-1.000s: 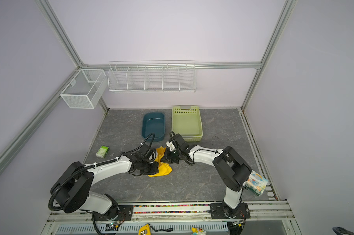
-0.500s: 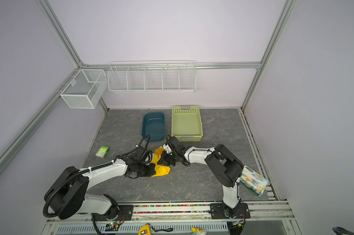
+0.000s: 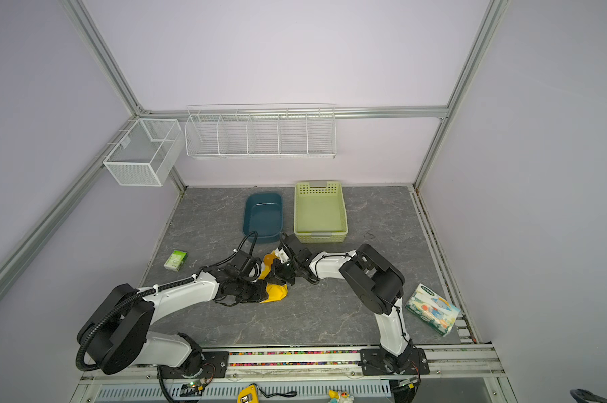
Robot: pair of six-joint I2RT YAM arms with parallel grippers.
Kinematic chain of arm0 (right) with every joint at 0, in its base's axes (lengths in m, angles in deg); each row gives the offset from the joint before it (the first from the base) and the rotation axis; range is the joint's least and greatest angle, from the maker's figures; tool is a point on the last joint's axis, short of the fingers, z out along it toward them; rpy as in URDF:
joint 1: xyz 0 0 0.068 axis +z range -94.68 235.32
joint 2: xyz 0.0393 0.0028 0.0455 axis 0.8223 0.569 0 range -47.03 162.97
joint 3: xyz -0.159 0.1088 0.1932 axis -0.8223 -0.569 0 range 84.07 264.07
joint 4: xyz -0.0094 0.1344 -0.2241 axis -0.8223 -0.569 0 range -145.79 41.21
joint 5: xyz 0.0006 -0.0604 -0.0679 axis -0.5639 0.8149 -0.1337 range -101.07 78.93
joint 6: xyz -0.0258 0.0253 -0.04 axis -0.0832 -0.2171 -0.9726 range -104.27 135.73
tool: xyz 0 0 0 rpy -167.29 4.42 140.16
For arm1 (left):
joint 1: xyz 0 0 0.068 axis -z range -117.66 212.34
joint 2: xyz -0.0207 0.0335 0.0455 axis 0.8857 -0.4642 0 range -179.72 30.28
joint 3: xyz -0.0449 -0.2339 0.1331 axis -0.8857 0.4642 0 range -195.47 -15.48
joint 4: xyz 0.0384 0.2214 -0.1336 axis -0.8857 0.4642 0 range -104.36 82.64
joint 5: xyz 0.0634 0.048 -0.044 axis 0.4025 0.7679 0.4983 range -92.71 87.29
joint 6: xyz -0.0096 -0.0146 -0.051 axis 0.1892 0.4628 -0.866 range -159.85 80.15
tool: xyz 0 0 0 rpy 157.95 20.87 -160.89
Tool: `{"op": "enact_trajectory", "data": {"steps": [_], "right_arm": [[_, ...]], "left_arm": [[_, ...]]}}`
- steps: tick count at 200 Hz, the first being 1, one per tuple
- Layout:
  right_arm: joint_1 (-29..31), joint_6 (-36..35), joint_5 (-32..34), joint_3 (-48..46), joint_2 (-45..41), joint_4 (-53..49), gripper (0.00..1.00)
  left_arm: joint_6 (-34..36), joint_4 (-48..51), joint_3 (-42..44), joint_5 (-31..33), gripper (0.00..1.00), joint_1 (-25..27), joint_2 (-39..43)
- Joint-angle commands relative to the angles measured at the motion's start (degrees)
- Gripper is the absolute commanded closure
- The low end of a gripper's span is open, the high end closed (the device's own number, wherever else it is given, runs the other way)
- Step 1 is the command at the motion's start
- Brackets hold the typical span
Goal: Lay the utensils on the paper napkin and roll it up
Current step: 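Fold the lifted napkin side over the utensils toward the left gripper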
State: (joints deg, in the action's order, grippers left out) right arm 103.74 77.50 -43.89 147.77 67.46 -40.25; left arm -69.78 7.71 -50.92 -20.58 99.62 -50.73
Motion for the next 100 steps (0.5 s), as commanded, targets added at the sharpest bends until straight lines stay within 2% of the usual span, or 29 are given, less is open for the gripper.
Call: {"op": "enact_trajectory", "data": {"steps": [1,65,100], "right_arm": [[0.8,1.9,-1.0,1.0,1.4,1.9,0.93],[1.2,2.7,-0.9,0.8,4.6,3.8,0.9],[1.1,2.4,-1.2,0.7,5.8,3.5,0.77]], "left_arm": [[-0.1,-0.7,0.9,0.0,1.0,-0.1,-0.7],[-0.4,-0.8,1.1,0.3,1.0,-0.1,0.4],[-0.8,2.0,0.4,2.7,1.0,-0.3,4.7]]}}
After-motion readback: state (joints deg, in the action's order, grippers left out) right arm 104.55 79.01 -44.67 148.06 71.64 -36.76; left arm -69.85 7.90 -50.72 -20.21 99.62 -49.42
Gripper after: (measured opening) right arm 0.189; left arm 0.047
